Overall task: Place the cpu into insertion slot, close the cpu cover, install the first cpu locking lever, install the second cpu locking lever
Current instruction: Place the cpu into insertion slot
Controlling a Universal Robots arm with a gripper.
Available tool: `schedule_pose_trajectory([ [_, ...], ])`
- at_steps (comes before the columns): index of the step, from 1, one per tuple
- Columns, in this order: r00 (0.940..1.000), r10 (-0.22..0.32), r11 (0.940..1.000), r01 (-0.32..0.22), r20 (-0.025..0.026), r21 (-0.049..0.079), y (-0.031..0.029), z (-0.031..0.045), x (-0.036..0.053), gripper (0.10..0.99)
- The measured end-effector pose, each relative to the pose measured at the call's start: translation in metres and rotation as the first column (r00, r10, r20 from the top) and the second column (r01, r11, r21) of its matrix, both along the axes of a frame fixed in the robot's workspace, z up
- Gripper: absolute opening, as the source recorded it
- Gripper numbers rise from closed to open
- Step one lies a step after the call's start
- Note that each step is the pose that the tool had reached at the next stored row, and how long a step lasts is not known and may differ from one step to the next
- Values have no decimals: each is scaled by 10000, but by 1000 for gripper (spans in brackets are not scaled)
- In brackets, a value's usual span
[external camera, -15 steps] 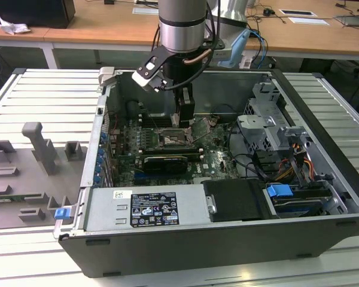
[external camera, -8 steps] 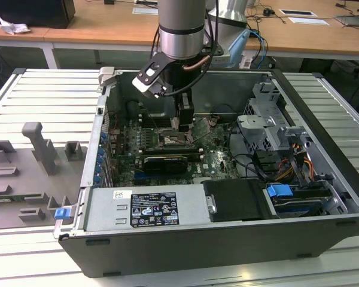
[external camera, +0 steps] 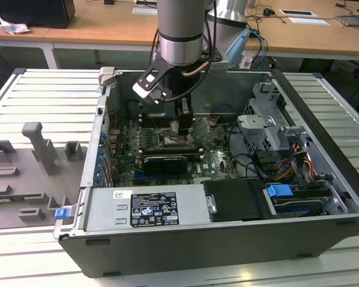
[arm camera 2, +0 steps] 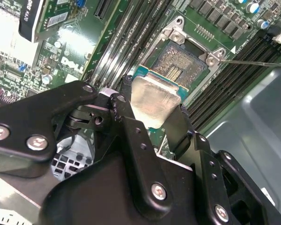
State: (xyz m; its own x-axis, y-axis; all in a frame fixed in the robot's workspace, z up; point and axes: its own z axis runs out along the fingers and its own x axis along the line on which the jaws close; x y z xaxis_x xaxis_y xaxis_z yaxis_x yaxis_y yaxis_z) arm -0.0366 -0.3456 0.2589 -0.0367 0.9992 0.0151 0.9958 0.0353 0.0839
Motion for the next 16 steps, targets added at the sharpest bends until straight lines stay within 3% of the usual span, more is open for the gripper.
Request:
schedule_pose_trajectory([
  [3, 10000, 47, 10000, -47, 0, 1, 3, -69, -34, 525],
  [8, 10000, 48, 10000, -48, -1, 0, 17, -107, -42, 525],
  [10, 10000, 48, 10000, -48, -1, 74, 21, -119, -43, 525],
  [13, 10000, 47, 9995, -47, 2, 320, 24, -133, -42, 525],
  [16, 10000, 11, 9995, -11, 0, 323, 38, -157, -42, 525],
])
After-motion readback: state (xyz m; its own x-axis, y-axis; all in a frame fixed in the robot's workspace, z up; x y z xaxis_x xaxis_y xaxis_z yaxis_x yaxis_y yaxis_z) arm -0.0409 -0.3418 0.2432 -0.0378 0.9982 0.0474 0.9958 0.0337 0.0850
